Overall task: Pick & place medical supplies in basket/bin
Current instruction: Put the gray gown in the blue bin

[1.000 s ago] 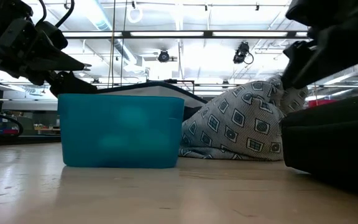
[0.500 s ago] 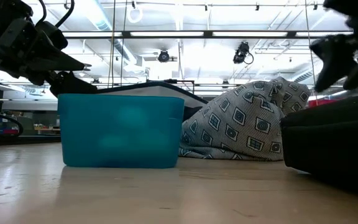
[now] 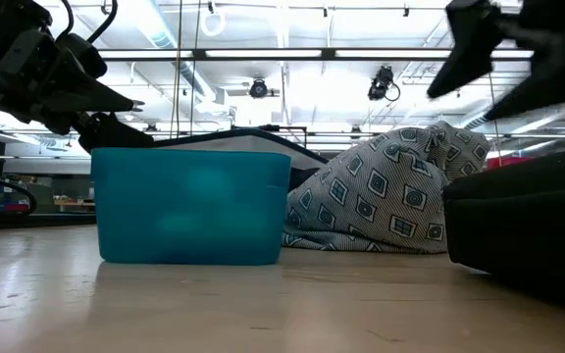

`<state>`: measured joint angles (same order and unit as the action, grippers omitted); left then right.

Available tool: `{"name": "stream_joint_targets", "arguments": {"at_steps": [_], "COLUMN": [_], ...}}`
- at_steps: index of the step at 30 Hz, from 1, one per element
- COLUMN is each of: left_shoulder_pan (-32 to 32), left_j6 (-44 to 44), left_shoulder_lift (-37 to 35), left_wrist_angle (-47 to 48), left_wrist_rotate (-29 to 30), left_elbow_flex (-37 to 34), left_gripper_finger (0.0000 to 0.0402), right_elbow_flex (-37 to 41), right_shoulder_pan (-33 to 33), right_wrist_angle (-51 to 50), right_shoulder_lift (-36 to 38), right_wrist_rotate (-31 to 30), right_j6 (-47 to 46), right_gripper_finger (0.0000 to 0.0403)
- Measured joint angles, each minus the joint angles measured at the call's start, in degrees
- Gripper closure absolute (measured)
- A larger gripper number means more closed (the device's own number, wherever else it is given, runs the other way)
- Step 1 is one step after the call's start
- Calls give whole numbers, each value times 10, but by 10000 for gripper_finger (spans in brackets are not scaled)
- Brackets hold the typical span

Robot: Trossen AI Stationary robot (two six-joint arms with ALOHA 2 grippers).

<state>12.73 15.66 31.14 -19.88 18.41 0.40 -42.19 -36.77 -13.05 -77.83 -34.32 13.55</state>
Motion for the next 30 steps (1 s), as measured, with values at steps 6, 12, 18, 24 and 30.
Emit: {"name": "stream_joint_targets", "arguments": {"at_steps": [6, 12, 18, 24, 30], "left_shoulder_pan": [0, 0, 0, 0, 0], "left_j6": [5, 10, 11, 11, 9], "left_shoulder_lift": [4, 12, 19, 19, 19], "left_wrist_angle": [4, 5, 6, 4, 3], "left_wrist_rotate": [0, 0, 11, 11, 11], "left_elbow_flex": [0, 0, 0, 0, 0], "left_gripper_finger": [4, 4, 4, 4, 4], "right_elbow_flex": [0, 0, 0, 0, 0], "right_shoulder_pan": [24, 44, 49, 64, 83], "right_wrist_angle": [60, 83, 90, 90, 90], "right_shoulder_lift": [-84, -125, -141, -141, -141], "right_wrist_rotate": [-38, -51, -120, -135, -124], "right_j6": [87, 81, 84, 84, 83], "right_gripper_finger": [87, 87, 87, 87, 87]}}
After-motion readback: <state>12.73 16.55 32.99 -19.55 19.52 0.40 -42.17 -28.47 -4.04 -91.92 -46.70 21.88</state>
